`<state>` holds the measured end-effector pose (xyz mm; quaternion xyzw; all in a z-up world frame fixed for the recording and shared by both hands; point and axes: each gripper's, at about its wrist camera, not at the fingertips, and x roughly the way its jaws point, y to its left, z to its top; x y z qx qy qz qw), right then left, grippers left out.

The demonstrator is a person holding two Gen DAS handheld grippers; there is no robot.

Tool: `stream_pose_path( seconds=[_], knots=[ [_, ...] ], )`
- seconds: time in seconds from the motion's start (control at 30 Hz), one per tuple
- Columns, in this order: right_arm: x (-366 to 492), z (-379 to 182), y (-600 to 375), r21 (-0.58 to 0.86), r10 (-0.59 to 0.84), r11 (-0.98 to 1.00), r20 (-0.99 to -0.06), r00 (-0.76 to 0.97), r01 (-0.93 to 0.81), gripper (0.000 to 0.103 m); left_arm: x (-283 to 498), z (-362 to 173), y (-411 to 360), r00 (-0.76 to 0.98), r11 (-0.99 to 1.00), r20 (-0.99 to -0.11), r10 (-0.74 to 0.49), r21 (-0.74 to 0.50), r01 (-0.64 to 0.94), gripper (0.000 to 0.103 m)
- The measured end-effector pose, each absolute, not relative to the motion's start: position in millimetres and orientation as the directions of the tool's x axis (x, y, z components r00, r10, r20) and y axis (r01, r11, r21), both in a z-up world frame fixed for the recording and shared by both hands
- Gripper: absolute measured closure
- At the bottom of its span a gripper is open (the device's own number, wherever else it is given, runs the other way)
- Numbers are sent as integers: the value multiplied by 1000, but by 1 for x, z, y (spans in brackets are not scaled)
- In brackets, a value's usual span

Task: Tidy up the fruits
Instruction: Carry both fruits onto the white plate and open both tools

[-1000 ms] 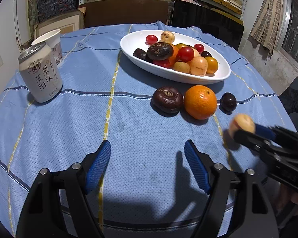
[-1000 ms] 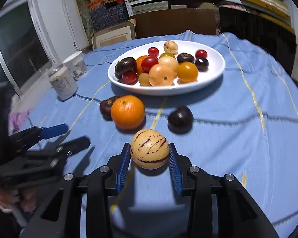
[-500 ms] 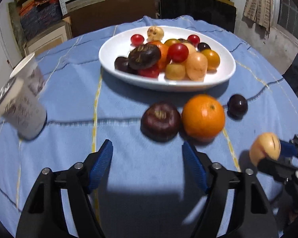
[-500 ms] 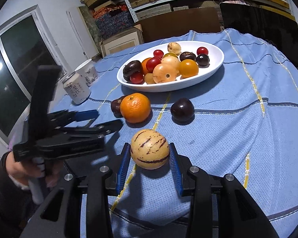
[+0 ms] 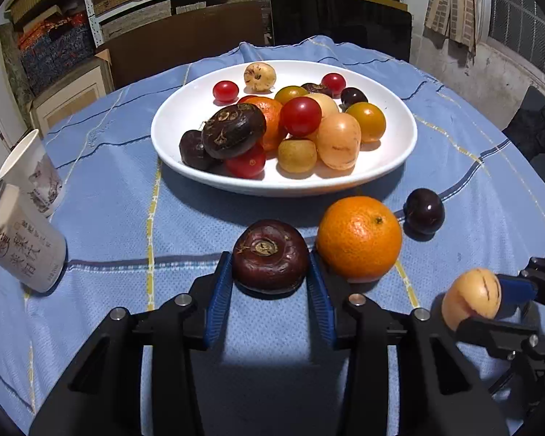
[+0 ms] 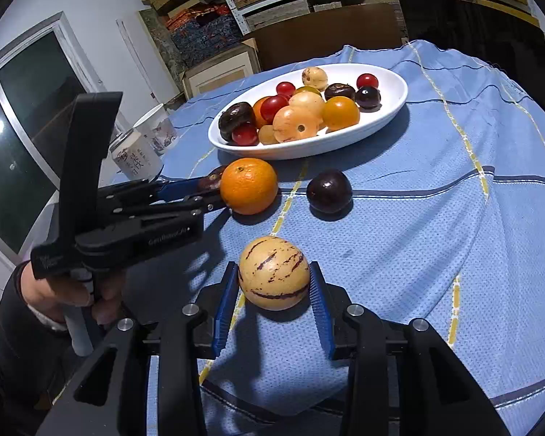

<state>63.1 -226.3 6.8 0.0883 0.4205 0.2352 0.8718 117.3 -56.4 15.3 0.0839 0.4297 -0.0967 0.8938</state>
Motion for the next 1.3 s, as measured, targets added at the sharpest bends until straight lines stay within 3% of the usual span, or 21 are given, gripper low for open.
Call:
stream_pose_path(
  seconds=[0.37,0.7,1.03,1.3],
  knots=[
    [55,16,-228,322,467,883,-667,581,-341,64,52,28,-32,594,981,-793,-136,-24,192,62],
    [47,53,-233,323,475,880,-614,631,-348,64,44,71,-21,636,982,-755,-160,-57,179,62],
    [89,104,-235,229,420,907,-561,713,-354,64,95,116,-44,692,973,-695,-195,-47,227,62],
    [163,97,-232,233,392,920,-594,703,-315,64,184,108,-46,672,983,-721,-166,-64,175,62]
  ],
)
